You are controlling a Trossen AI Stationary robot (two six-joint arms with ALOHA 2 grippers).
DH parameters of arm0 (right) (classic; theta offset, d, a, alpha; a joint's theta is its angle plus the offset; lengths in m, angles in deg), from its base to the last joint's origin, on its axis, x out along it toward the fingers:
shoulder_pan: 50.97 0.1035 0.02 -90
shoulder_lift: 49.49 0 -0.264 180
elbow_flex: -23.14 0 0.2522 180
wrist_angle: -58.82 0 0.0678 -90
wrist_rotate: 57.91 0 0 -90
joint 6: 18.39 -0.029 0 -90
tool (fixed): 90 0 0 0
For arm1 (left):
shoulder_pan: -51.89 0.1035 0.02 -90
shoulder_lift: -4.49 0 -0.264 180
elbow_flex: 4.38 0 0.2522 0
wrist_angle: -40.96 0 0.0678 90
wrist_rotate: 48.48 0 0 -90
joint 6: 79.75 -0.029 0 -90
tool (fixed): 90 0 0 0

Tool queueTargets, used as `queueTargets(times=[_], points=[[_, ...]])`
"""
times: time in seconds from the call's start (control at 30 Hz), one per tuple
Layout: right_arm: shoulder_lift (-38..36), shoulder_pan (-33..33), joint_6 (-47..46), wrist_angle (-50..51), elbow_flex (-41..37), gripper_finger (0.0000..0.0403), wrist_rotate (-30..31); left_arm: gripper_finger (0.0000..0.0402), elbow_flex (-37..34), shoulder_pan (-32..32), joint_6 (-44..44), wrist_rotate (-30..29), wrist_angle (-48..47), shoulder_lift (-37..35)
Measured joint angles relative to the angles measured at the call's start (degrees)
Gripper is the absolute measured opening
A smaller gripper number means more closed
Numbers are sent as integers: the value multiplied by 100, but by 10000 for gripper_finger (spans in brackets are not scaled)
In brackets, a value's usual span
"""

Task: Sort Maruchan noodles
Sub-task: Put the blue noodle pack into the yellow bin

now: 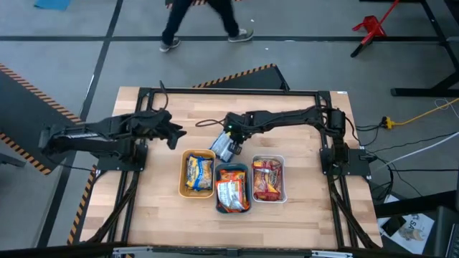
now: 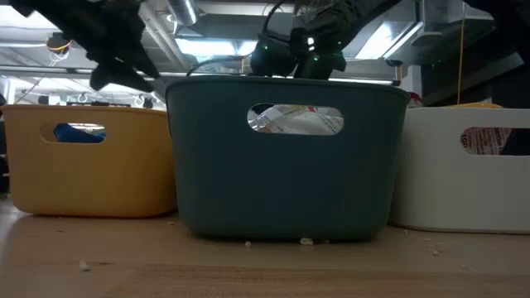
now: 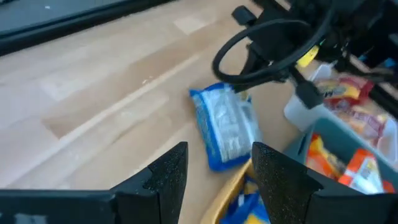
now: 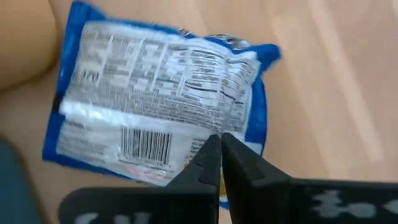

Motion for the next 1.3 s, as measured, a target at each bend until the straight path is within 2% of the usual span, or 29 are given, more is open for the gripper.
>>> queueTargets(times=[0.1,0.33,0.47,0.57,0.7,0.83,0.97,1.13,1.3], points=[[0,-44,15,41,227,0,2,174,-73,422,-198,346,276,140],[0,-67,108,95,682,1,-2,171,-78,1442,-611,1626,998,582],[0,-70,11,863,824,14,-648,170,-78,2041,-788,2509,1338,1078],[0,-65,17,1503,824,56,-695,170,-78,2465,-1045,3250,1720,1672],[0,-63,11,2231,816,137,-264,176,-78,2766,-1206,3888,2427,2627],[0,-67,13,2222,690,220,-414,183,-78,2804,-1186,4374,3247,3539],[-7,-63,19,1895,447,285,-253,186,-78,2707,-1090,4526,3448,4209],[-7,-67,19,1382,107,322,-354,186,-78,2564,-1071,5071,3536,4710],[-7,-67,30,492,-178,323,-473,186,-78,2365,-1063,5052,3679,4943]])
